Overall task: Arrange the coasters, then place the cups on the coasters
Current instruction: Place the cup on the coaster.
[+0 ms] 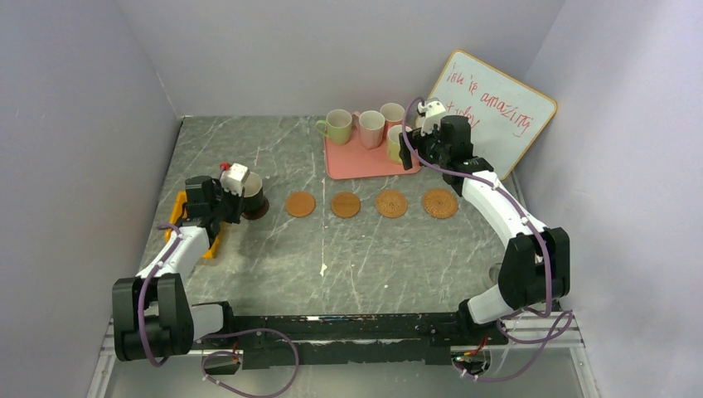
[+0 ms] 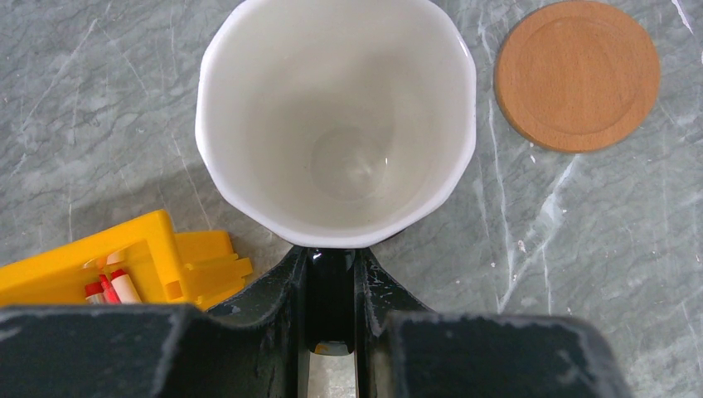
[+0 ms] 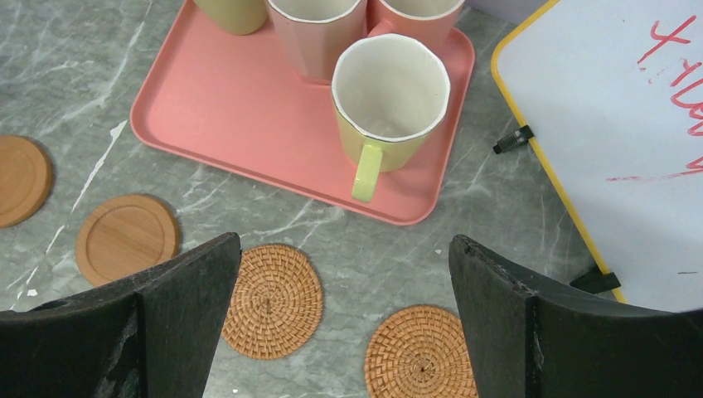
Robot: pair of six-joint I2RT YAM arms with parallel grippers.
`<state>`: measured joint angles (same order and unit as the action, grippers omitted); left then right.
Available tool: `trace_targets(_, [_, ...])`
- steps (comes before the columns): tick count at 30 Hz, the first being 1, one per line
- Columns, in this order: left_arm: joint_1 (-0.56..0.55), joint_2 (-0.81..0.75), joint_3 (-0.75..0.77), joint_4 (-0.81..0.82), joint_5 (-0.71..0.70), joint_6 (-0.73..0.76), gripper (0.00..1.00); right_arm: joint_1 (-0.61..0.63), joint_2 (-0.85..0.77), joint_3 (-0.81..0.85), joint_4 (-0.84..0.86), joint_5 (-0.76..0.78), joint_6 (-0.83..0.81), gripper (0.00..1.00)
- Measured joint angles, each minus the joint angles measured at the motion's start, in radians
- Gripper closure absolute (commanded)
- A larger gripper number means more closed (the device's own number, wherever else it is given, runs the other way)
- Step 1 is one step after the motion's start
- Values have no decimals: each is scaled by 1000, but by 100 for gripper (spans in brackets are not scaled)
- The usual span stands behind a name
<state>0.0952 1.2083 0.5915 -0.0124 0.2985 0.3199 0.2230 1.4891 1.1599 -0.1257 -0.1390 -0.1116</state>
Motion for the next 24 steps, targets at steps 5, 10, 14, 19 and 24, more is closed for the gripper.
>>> trace_targets(5, [2,0,0,0,2,0,84,0,0,0,0,0,0,0])
trace_targets(10, [2,0,0,-1,3,0,84,0,0,0,0,0,0,0])
trace_targets(14, [3,0,0,-1,3,0,84,0,0,0,0,0,0,0])
trace_targets(19, [5,-4,0,-8,5,0,85,0,0,0,0,0,0,0])
trace_targets(24, [5,-5,0,-12,11,0,86,0,0,0,0,-1,0,0])
